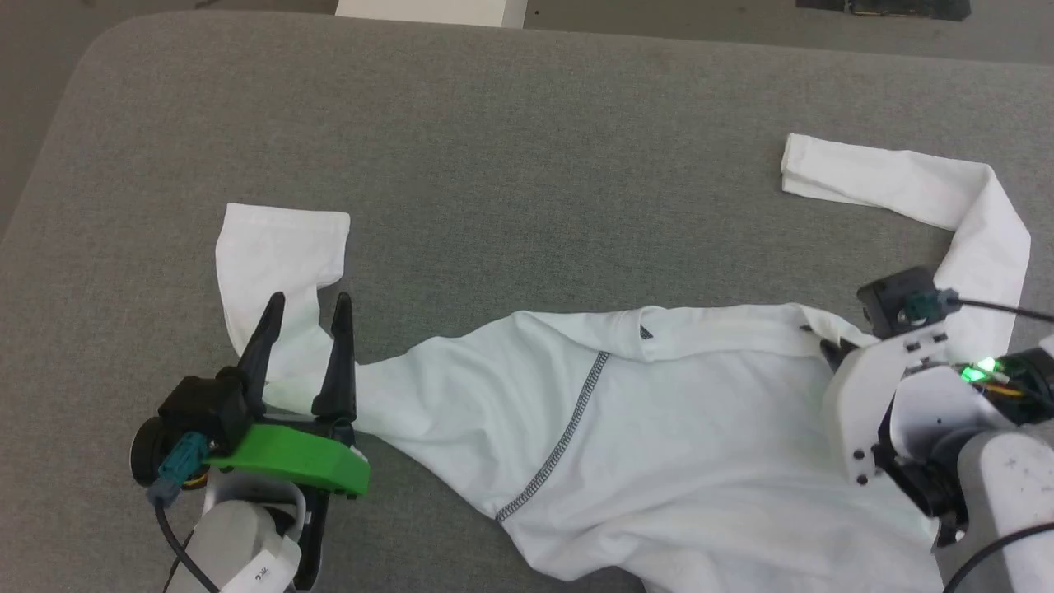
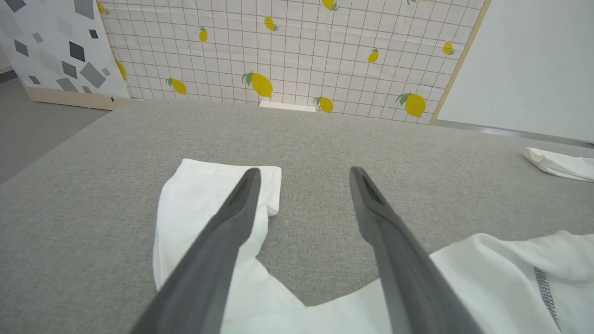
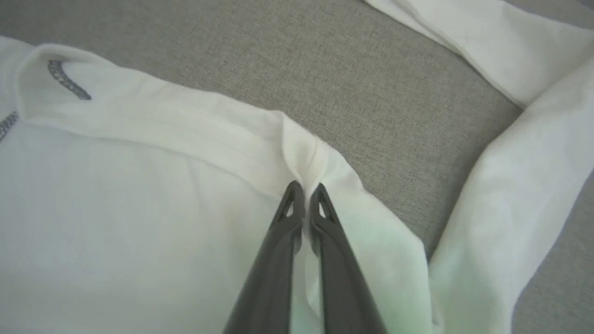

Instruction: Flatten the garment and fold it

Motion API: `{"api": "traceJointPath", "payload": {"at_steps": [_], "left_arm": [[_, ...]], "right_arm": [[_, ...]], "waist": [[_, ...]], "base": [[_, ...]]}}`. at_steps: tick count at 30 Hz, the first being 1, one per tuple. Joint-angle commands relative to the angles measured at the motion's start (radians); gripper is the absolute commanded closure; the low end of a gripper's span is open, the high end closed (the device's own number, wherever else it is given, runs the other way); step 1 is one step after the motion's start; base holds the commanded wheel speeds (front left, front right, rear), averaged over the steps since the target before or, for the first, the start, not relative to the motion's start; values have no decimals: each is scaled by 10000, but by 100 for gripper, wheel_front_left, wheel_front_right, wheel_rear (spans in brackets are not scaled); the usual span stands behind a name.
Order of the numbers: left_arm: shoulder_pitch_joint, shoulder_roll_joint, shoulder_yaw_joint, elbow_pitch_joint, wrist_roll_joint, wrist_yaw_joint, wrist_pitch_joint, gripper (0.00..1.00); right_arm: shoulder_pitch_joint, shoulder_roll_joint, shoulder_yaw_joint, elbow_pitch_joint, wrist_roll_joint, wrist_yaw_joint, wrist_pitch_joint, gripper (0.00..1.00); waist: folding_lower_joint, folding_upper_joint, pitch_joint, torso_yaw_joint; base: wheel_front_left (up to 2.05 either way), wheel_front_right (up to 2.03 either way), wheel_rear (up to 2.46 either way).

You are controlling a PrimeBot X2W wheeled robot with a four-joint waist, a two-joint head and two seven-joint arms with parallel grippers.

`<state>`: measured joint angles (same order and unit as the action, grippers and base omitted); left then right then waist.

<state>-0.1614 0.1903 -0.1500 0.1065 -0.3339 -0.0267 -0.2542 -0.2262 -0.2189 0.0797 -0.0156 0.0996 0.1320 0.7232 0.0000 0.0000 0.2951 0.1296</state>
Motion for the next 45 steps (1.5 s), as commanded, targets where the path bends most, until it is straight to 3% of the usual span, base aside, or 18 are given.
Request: {"api": "traceJointPath", "payload": {"at_steps": [1, 6, 15, 16, 17, 18, 25, 31, 40, 45], "left_arm": [[-207, -52, -38, 16, -7, -65, -72, 0], [-444, -120, -114, 20, 0, -181, -74, 0], [-991, -458, -476, 299, 36, -498, -75, 0], [-1001, -486, -491, 341, 39, -520, -75, 0], [-1003, -515, -508, 393, 44, -549, -75, 0], [-992, -530, -501, 425, 49, -567, -75, 0], [-686, -519, -318, 675, 147, -616, -75, 0], [-355, -476, -272, 743, 268, -585, -76, 0], [21, -355, -377, 527, 247, -506, 161, 0], [-839, -144, -932, 182, 185, -779, 1036, 0]], "right_arm": [[-358, 5, -55, 49, 86, -13, 62, 100], [-1744, -6, -126, 711, 105, -13, 260, 100], [-4391, 24, -515, 3517, -539, -13, 741, 100], [-4550, 53, -634, 3755, -672, -13, 687, 86], [-4707, 89, -783, 4024, -849, -13, 603, 55], [-4826, 117, -884, 4207, -1004, -13, 485, 0], [-5376, 743, -1909, 4693, -1370, -13, -1645, 0], [-4250, 1033, -1980, 3824, -633, -13, -3182, 0], [-884, 1565, -2686, 1425, 637, -13, -3767, 0], [277, 1676, -3123, 281, 1283, -13, -3763, 0]], "waist": [[0, 0, 61, 27], [0, 0, 396, 114], [0, 0, 1113, 935], [0, 0, 1144, 1003], [0, 0, 1169, 1083], [0, 0, 1171, 1114], [0, 0, 552, 939], [0, 0, -441, 431], [0, 0, -1132, -307], [0, 0, -1040, -473]], "base": [[0, 0, 0], [0, 0, 0], [0, 0, 0], [0, 0, 0], [0, 0, 0], [0, 0, 0], [0, 0, 0], [0, 0, 0], [0, 0, 0], [0, 0, 0]]}}
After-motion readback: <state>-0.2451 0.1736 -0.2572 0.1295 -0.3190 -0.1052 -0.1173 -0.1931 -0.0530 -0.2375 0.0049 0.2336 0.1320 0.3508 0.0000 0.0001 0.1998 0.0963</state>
